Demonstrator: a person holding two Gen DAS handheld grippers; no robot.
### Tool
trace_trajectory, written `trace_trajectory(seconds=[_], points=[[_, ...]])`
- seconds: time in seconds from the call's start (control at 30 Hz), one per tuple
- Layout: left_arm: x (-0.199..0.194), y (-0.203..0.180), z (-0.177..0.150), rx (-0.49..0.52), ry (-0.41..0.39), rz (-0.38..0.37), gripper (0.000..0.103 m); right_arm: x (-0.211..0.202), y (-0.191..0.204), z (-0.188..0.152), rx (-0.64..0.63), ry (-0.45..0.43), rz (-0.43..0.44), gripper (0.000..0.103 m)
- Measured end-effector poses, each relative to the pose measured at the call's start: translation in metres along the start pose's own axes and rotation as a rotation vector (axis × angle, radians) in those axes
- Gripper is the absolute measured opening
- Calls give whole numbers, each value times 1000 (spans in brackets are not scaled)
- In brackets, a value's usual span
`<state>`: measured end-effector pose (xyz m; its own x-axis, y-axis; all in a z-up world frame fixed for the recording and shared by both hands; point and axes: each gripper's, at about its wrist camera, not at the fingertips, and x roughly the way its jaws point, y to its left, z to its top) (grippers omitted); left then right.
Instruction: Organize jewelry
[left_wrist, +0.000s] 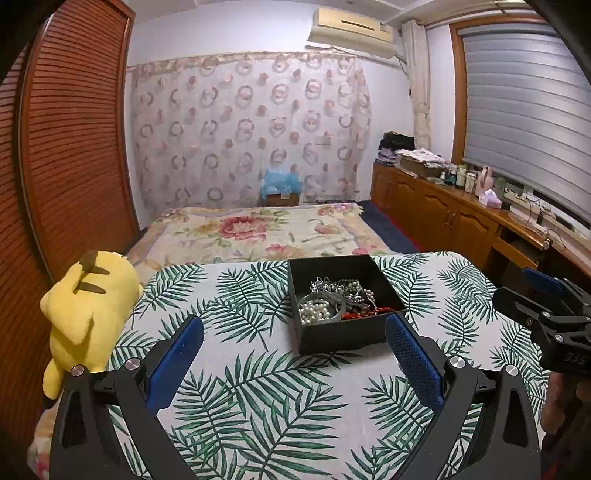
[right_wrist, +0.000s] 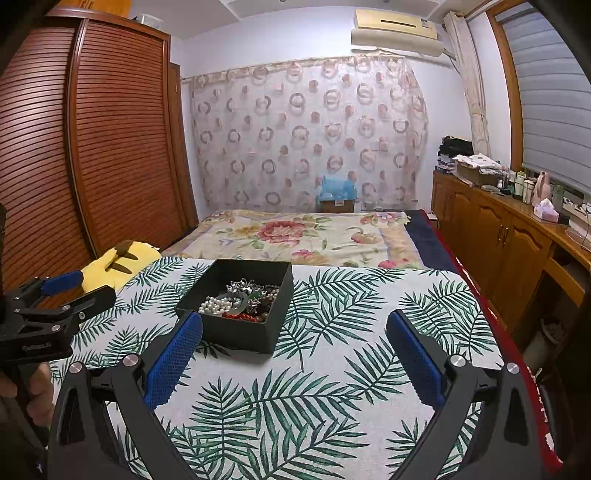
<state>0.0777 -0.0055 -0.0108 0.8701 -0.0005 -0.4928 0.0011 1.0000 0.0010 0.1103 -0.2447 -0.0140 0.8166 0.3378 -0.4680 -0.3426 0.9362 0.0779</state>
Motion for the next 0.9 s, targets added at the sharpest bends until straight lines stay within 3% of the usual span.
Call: trace_trajectory(seconds=[0.9], points=[[-1, -4, 1, -3, 1, -3, 95, 0, 1, 0, 1, 0, 2, 101]])
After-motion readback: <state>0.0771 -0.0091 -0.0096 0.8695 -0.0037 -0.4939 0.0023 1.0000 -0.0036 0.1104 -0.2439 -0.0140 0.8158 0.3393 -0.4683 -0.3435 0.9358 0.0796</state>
